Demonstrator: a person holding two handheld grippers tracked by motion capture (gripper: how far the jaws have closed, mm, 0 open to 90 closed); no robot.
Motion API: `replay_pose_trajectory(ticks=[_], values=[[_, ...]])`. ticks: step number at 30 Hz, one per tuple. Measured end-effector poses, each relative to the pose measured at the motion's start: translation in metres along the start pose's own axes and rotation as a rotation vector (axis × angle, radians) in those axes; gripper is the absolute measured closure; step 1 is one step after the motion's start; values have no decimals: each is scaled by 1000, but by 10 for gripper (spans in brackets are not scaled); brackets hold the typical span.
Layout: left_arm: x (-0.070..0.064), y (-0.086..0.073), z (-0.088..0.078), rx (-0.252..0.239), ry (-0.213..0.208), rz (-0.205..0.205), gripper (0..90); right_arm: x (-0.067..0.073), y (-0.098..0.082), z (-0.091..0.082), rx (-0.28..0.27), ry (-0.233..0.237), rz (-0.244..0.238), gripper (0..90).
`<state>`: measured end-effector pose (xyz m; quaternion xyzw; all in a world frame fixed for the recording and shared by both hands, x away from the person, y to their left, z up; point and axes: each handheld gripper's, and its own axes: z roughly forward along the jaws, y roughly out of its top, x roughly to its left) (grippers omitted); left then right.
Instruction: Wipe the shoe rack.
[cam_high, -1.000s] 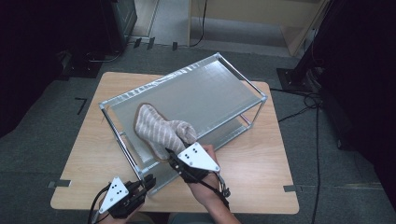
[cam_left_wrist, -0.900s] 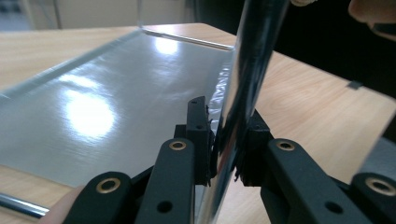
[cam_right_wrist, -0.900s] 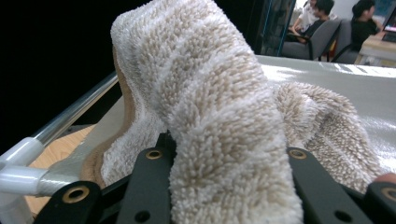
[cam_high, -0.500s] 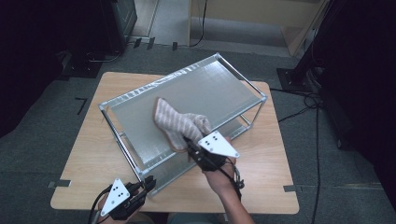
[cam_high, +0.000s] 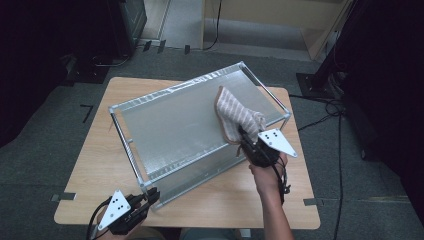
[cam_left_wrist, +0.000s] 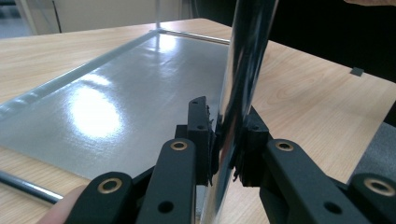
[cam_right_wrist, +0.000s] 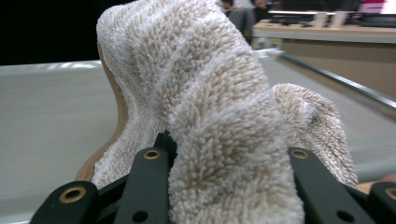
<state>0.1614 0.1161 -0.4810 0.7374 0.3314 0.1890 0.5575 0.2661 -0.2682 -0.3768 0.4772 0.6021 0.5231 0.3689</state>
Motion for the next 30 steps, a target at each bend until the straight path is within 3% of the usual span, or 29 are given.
replay_pose_trajectory(ticks=[5,8,10,12,15,21,27,30], values=[[8,0,-3,-1,16,-15,794,-31,-2,-1,-29,-78,53,667],[8,-1,-3,-6,22,-26,794,-38,-3,-2,-41,-95,66,668],[8,-2,-3,-12,24,-36,793,-36,-5,-2,-47,-101,64,670],[7,-2,-3,-14,25,-43,793,-29,-5,-2,-40,-109,61,670],[7,-2,-2,-20,26,-54,791,-18,-5,-2,-33,-71,67,670],[4,-2,1,-30,49,-71,789,18,-5,-1,-14,-10,7,665],[2,-2,4,-28,38,-98,784,51,-6,-3,6,105,-8,664],[-2,-2,7,-24,32,-92,784,72,-8,-6,3,142,-32,663]])
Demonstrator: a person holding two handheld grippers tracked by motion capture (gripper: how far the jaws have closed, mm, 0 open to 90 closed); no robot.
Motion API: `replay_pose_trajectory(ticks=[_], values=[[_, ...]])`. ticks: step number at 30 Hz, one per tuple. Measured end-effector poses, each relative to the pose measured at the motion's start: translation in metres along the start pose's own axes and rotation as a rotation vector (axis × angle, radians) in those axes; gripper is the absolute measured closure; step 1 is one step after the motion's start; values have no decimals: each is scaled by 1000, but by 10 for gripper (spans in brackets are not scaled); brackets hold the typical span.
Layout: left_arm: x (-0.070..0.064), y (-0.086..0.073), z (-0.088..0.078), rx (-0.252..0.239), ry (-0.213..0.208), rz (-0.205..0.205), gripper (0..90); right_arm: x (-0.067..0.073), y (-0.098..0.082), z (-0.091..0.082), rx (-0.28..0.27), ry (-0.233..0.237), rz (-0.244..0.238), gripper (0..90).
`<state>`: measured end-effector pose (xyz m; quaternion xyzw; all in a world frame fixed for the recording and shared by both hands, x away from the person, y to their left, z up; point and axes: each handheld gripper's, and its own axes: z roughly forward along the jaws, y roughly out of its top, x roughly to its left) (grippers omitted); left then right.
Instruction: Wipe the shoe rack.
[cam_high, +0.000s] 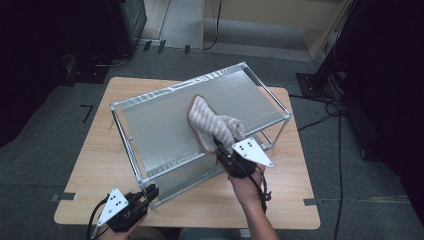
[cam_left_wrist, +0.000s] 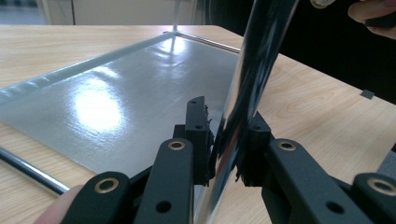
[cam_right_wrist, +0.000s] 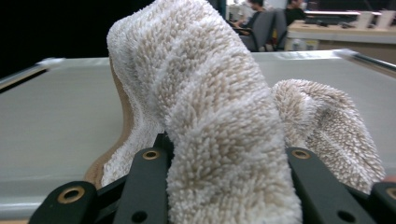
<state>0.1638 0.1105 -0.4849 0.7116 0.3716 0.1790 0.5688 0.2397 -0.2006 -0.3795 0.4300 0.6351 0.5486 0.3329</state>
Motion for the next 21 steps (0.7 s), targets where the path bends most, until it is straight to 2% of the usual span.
replay_pose_trajectory(ticks=[4,9,13,15,17,19,21], values=[[-10,-1,4,9,3,31,791,29,-2,0,3,50,-56,661],[-18,-2,10,11,-11,30,795,51,-4,-3,-2,95,-74,661],[-20,-4,14,19,-22,7,811,60,-4,-5,2,123,-76,661],[-21,-5,16,36,-14,20,842,65,-4,-6,4,139,-80,661],[-23,-8,20,63,13,46,886,69,-4,-7,6,172,-83,658],[-23,-8,18,45,7,40,869,73,-5,-7,-7,145,-124,663],[-23,-6,14,30,14,36,791,71,-6,-5,-14,139,-156,666]])
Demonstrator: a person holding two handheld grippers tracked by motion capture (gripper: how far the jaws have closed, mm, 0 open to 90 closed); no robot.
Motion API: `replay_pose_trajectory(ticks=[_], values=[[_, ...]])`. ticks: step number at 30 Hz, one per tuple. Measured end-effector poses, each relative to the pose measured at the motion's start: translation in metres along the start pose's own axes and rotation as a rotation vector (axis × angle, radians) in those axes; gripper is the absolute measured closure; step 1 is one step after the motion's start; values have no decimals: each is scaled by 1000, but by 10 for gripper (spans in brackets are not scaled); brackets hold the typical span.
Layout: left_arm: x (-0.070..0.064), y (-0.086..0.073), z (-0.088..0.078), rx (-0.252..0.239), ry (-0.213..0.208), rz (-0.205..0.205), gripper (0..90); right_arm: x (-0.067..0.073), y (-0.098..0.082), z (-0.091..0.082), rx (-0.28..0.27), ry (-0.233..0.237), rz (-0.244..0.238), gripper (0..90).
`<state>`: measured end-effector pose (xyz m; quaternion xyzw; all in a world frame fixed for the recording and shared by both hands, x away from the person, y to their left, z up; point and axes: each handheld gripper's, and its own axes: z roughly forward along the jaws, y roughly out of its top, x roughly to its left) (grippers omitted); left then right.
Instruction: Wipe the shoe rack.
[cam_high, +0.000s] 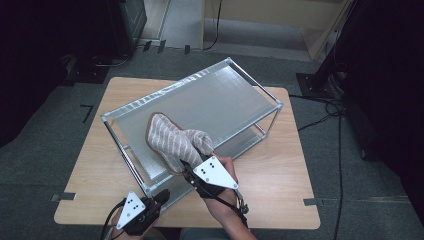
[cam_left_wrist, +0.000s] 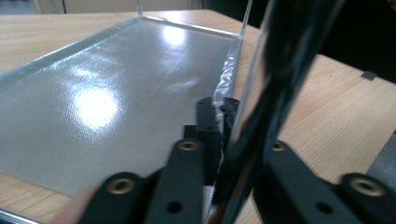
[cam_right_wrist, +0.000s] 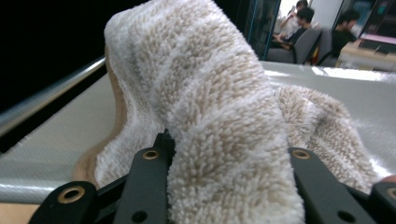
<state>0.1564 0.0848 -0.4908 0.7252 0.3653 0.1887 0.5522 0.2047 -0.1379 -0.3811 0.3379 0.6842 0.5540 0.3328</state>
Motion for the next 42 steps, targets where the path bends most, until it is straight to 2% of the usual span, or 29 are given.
replay_pose_trajectory(ticks=[1,3,5,7,8,10,12,14,17,20,23,26,28,30,33,34,37,42], values=[[1,1,-3,-7,0,0,764,-2,0,0,1,-1,7,666],[4,2,-8,-10,-30,1,688,-7,-1,1,0,-6,19,668],[5,2,-12,-23,-45,9,679,-10,-1,2,1,-6,27,667],[5,4,-16,-38,-55,12,699,-11,-1,2,-3,-14,21,668],[5,5,-16,-36,-62,23,736,-11,-2,3,-5,-15,21,668],[2,5,-15,-28,-54,44,791,-13,-2,3,-9,-12,22,667],[1,5,-14,-26,-41,55,802,-14,-2,3,-7,-12,24,667],[-1,5,-14,-23,-27,77,808,-14,-1,3,1,-10,39,665],[-2,5,-13,-24,-20,73,810,-13,2,2,24,-8,79,661],[-5,6,-11,-25,-10,69,811,-6,4,2,32,8,91,660],[-6,6,-10,-27,-5,63,810,6,6,1,42,54,95,659],[-6,6,-10,-22,-2,74,812,24,8,0,43,115,72,656],[-6,6,-9,-22,-2,77,812,34,9,-1,39,135,55,656],[-6,7,-10,-18,-4,81,813,38,9,-2,38,139,50,657],[-5,7,-10,-15,-6,92,815,26,10,-1,41,191,82,666],[-5,7,-10,-16,-7,92,815,21,11,-1,43,196,95,667],[-4,7,-11,-16,-14,95,815,2,9,0,44,146,111,667],[-2,6,-13,-14,-22,97,815,-43,4,-1,36,33,176,667]])
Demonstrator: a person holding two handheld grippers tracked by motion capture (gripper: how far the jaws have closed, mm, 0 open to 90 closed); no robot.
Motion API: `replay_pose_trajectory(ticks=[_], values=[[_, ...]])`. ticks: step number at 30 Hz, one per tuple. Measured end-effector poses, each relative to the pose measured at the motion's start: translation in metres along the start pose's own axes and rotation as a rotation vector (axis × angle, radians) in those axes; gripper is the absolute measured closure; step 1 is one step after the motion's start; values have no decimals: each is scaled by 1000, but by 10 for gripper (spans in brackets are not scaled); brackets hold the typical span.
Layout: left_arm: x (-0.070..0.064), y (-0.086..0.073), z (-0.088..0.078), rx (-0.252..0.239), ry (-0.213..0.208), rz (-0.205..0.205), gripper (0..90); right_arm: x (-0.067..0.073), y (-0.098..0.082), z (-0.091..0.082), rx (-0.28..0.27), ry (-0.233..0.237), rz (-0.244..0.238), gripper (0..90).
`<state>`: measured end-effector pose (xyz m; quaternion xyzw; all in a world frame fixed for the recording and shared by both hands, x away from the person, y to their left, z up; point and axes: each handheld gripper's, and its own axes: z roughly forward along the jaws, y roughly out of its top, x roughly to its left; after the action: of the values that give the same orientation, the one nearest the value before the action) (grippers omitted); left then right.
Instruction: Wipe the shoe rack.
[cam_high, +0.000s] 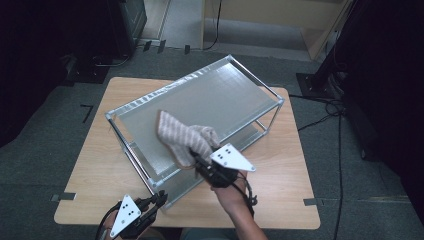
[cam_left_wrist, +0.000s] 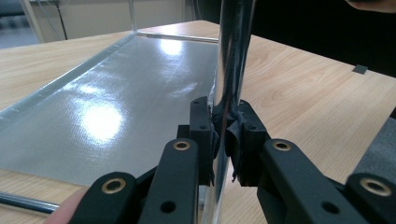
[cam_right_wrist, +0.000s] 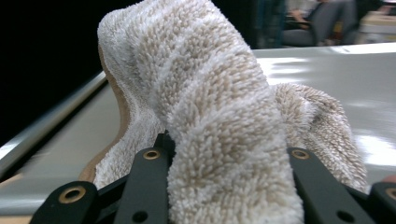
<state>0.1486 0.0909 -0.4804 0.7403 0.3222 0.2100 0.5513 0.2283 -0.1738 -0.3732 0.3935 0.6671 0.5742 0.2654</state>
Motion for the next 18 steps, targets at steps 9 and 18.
replay_pose_trajectory(ticks=[9,18], values=[[18,-2,-8,-4,50,-30,812,-76,3,-20,-54,-182,95,663],[29,-2,-13,-5,88,-34,813,-130,-19,-28,-63,-394,110,652]])
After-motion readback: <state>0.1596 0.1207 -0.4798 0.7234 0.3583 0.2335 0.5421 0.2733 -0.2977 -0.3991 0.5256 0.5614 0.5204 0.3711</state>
